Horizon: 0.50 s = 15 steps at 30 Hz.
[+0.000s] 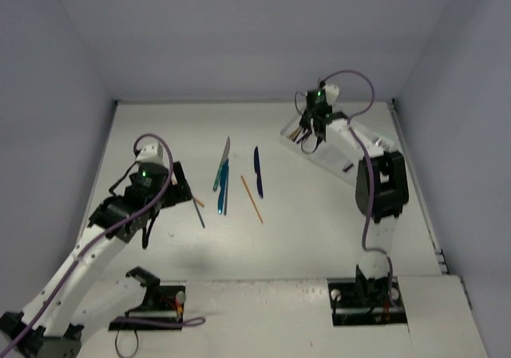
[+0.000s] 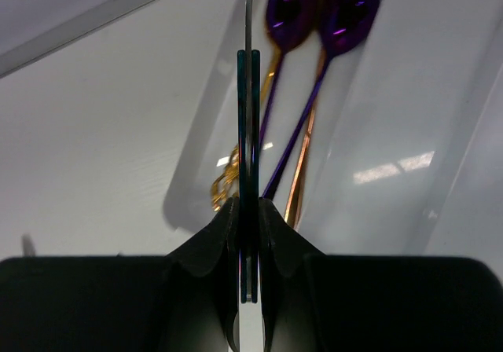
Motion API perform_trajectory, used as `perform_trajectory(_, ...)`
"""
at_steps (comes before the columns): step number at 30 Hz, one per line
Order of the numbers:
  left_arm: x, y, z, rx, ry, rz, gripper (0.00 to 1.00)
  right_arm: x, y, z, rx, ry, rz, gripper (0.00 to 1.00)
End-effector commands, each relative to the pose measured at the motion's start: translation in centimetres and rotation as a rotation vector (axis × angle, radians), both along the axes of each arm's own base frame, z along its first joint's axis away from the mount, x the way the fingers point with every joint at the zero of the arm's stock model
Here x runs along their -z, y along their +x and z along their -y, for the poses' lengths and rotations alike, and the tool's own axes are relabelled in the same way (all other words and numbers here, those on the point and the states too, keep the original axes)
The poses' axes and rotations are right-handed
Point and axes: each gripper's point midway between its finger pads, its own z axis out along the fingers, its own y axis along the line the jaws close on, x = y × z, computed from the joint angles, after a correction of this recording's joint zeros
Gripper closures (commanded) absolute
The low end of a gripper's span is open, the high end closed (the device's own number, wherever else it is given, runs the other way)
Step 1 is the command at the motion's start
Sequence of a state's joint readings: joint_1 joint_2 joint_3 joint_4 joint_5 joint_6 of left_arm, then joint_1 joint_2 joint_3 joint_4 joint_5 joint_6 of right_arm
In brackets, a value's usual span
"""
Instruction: Sort the eating utensils into containers
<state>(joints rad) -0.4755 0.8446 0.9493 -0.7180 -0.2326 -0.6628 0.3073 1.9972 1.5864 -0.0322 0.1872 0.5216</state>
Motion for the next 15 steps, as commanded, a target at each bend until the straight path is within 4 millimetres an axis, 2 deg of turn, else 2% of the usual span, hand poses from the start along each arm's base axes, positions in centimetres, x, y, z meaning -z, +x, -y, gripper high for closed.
perform_trajectory(1, -0.7, -0.6, 0.6, 0.029, -0.047, 0.003, 0.26, -1.8, 5.4, 1.2, 0.095, 0.101, 0.106, 1.0)
perform_trajectory(3, -0.7, -0.6, 0.9, 0.042, -0.058, -0.004, 0.26, -0.7, 6.9, 1.2, 0.094, 0.11, 0.102, 1.0)
perform_trajectory(4, -0.7, -0.7, 1.0, 0.043, -0.06, -0.008, 0.26, -1.6, 7.4, 1.3, 0.093, 0.119, 0.12, 1.0)
perform_trajectory(5, -0.8, -0.7, 1.1, 0.046, -0.062, -0.008, 0.26, -0.1, 7.9, 1.2, 0.091, 0.119, 0.1, 1.0)
perform_trajectory(11, -0.9, -0.8, 1.2, 0.062, -0.057, -0.024, 0.26, 2.6, 9.9, 0.0, 0.052, 0.15, 0.077, 0.99)
perform_trajectory(15, -0.9, -0.8, 1.5, 0.067, -0.066, -0.033, 0.26, 3.6, 10.1, -0.5, 0.039, 0.175, 0.06, 0.87)
